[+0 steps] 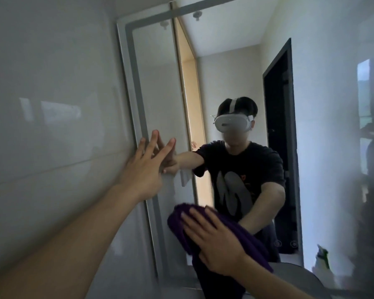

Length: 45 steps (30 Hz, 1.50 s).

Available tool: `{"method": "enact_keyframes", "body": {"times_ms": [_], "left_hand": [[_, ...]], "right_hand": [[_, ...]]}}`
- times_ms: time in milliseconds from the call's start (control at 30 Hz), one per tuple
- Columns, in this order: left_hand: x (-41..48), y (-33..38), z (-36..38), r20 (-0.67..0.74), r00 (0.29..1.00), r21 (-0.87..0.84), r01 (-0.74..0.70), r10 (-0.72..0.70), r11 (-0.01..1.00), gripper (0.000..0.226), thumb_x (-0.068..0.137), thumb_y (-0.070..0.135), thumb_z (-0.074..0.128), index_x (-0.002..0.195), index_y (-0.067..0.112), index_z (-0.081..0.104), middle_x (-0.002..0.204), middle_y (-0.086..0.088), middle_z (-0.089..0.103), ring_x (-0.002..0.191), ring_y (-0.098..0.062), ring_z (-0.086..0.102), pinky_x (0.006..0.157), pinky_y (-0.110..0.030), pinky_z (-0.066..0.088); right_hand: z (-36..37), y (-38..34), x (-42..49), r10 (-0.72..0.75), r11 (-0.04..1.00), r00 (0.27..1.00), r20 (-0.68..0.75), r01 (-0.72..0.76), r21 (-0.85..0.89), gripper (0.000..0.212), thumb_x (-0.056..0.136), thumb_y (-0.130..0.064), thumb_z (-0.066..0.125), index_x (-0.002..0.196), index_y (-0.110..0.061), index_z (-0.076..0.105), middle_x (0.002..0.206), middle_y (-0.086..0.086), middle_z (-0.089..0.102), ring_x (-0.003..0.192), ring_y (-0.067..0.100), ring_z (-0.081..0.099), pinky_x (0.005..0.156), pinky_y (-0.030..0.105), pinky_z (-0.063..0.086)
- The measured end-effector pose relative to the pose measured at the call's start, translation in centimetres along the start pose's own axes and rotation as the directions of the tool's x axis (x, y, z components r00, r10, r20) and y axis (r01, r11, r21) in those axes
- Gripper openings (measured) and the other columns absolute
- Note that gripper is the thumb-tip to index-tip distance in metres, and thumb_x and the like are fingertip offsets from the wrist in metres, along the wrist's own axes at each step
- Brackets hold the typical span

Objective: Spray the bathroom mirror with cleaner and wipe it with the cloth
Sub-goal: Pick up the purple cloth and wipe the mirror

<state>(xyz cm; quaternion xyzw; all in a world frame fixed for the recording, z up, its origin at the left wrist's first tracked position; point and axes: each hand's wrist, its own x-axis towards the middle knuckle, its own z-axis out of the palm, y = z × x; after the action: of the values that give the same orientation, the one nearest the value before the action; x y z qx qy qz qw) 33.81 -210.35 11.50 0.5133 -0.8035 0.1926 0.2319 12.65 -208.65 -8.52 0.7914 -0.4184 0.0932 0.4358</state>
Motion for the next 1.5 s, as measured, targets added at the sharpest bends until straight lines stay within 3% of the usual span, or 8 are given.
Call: {"method": "enact_keyframes", "body": {"times_ms": [133, 233, 500, 767, 900, 1033, 1200, 1500], "left_hand": [[-0.1, 0.3, 0.2, -0.007, 1.0, -0.003, 0.001, -0.001, 1.0, 0.122, 0.089, 0.004, 0.059, 0.133, 0.066, -0.037, 0.155, 0.014, -0.045, 0.154, -0.024, -0.025, 0.127, -0.05, 0.008], [0.1, 0.4, -0.2, -0.003, 1.0, 0.02, -0.011, 0.011, 1.0, 0.131, 0.083, 0.002, 0.062, 0.121, 0.069, -0.044, 0.151, 0.016, -0.048, 0.155, -0.025, -0.022, 0.125, -0.05, 0.007], [0.2, -0.7, -1.6, 0.005, 0.998, 0.187, -0.068, 0.068, 0.98, 0.117, 0.085, 0.018, 0.064, 0.145, 0.059, -0.028, 0.168, 0.003, -0.023, 0.155, -0.034, -0.003, 0.124, -0.054, 0.007], [0.0, -0.5, -0.1, 0.001, 0.998, 0.147, -0.065, 0.066, 0.987, 0.115, 0.091, 0.01, 0.058, 0.145, 0.059, -0.031, 0.16, 0.002, -0.041, 0.151, -0.034, -0.029, 0.125, -0.058, -0.005], [0.3, -0.5, 0.6, 0.007, 0.997, 0.019, -0.073, 0.072, 0.997, 0.101, 0.089, 0.045, 0.053, 0.144, 0.061, -0.029, 0.157, 0.009, -0.046, 0.146, -0.031, -0.039, 0.124, -0.059, -0.01], [0.7, -0.5, 2.0, -0.027, 0.996, 0.018, -0.085, 0.085, 0.996, 0.12, 0.072, 0.087, 0.054, 0.147, 0.052, -0.033, 0.152, 0.008, -0.053, 0.14, -0.036, -0.048, 0.111, -0.056, -0.02], [1.6, -0.5, 3.7, -0.092, 0.993, 0.181, -0.057, 0.075, 0.982, 0.158, 0.049, 0.089, 0.073, 0.145, 0.039, -0.043, 0.159, -0.009, -0.045, 0.142, -0.049, -0.039, 0.117, -0.064, -0.012], [1.1, -0.3, 2.8, -0.092, 0.993, 0.143, -0.063, 0.077, 0.988, 0.152, 0.053, 0.087, 0.072, 0.152, 0.035, -0.031, 0.163, -0.014, -0.035, 0.146, -0.051, -0.031, 0.116, -0.056, -0.015]], "right_hand": [[2.9, -2.8, -2.1, -0.183, 0.972, 0.955, 0.232, 0.211, -0.101, 0.08, 0.097, -0.053, 0.05, 0.162, -0.015, 0.022, 0.169, 0.008, 0.001, 0.158, 0.029, 0.007, 0.118, 0.055, -0.022], [2.3, -2.1, -0.7, -0.205, 0.972, 0.961, 0.186, 0.222, -0.073, 0.083, 0.099, -0.044, 0.049, 0.163, -0.012, 0.008, 0.168, 0.008, -0.016, 0.153, 0.029, -0.021, 0.112, 0.052, -0.036], [-6.4, 4.8, 9.9, 0.137, 0.99, 0.985, -0.108, -0.141, -0.028, 0.083, 0.097, -0.046, 0.045, 0.161, -0.01, 0.005, 0.168, 0.011, -0.008, 0.156, 0.03, -0.014, 0.122, 0.048, -0.022], [-5.7, 1.0, 12.4, 0.342, 0.933, 0.922, -0.182, -0.309, 0.187, 0.083, 0.094, -0.045, 0.046, 0.163, -0.011, 0.013, 0.171, 0.012, 0.006, 0.158, 0.031, -0.008, 0.124, 0.05, -0.017], [-2.2, -4.0, 10.7, 0.251, 0.946, 0.964, -0.09, -0.224, 0.236, 0.081, 0.09, -0.045, 0.056, 0.159, -0.011, 0.029, 0.167, 0.012, 0.026, 0.157, 0.031, 0.012, 0.124, 0.05, -0.015], [2.9, -9.5, 6.9, 0.132, 0.974, 0.991, -0.009, -0.128, 0.186, 0.078, 0.101, -0.042, 0.043, 0.161, -0.009, 0.005, 0.169, 0.012, -0.008, 0.151, 0.031, -0.025, 0.118, 0.05, -0.029], [7.3, -12.9, 2.0, -0.012, 0.983, 0.987, 0.163, -0.018, 0.183, 0.081, 0.095, -0.044, 0.055, 0.158, -0.011, 0.015, 0.167, 0.01, 0.005, 0.153, 0.028, -0.008, 0.122, 0.052, -0.017], [8.2, -10.9, -1.9, -0.103, 0.993, 0.984, 0.148, 0.093, 0.077, 0.09, 0.091, -0.041, 0.057, 0.159, -0.008, 0.007, 0.17, 0.009, 0.0, 0.156, 0.028, -0.013, 0.122, 0.049, -0.023]]}}
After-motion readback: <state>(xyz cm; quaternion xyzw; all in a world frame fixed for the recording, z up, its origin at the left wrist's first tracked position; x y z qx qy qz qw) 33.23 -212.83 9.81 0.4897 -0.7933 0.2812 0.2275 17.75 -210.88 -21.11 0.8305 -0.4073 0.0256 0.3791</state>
